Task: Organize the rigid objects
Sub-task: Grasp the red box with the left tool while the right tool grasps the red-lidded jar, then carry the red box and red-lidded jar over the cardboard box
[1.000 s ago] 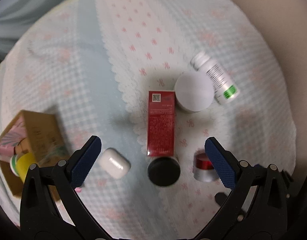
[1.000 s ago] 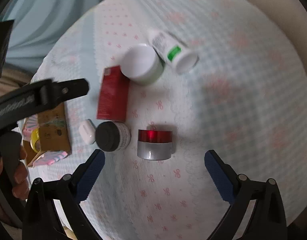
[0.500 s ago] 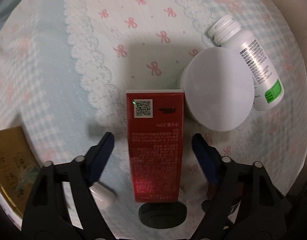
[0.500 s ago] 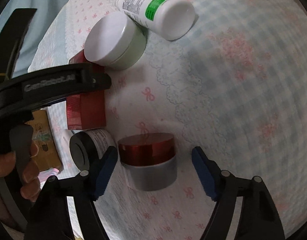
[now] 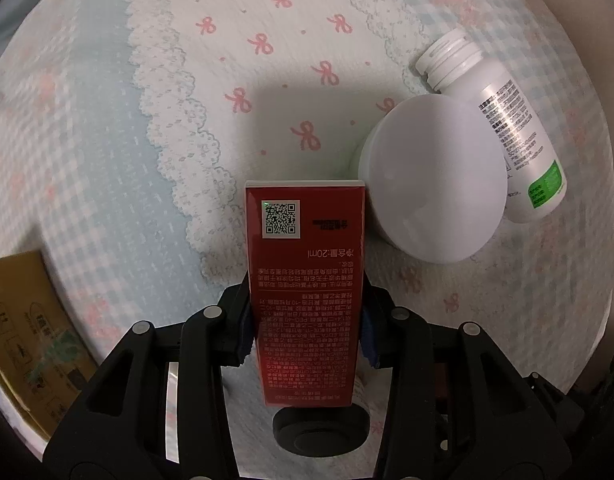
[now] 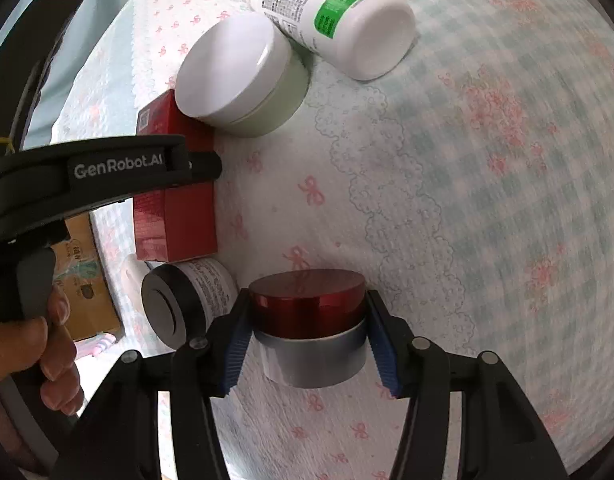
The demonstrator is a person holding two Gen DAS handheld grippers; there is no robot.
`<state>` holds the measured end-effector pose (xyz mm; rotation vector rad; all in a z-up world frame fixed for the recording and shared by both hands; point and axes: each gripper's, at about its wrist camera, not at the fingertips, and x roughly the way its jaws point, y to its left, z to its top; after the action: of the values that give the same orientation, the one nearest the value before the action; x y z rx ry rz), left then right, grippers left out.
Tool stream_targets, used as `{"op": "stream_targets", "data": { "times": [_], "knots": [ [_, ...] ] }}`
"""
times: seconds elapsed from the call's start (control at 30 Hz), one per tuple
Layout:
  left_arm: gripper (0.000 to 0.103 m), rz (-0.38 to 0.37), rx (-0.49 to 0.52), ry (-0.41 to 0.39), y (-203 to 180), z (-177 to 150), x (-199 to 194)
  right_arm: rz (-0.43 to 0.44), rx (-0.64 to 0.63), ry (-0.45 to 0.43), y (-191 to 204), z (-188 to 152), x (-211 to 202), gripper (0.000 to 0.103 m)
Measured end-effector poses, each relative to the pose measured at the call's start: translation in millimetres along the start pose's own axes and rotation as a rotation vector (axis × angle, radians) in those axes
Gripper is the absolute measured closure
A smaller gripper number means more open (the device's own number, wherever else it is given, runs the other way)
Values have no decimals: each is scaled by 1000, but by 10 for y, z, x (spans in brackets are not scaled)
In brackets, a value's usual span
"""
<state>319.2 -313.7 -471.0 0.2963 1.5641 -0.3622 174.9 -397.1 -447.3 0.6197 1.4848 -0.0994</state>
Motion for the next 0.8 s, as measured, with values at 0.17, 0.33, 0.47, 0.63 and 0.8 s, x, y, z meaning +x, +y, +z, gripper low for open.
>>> {"op": "stream_targets", "data": {
  "times": [0.17, 0.33, 0.47, 0.63, 0.8],
  "knots": [
    [66, -17, -19, -26, -4, -108, -229, 9, -5, -14, -39, -39, -124, 53],
    [66, -27, -25, -63, 23, -193, -522, 15, -3, -50, -56, -50, -322, 53],
    [66, -43, -41, -107, 89, -319, -873, 20, -26, -95, -7, -75, -602, 53],
    [66, -79, -80, -183, 174, -529, -1371, 30, -87, -161, 112, -154, -1110, 53],
    [66, -117, -139, -252, 211, -776, -1775, 31, -164, -201, 359, -243, -1530, 53]
  ]
}}
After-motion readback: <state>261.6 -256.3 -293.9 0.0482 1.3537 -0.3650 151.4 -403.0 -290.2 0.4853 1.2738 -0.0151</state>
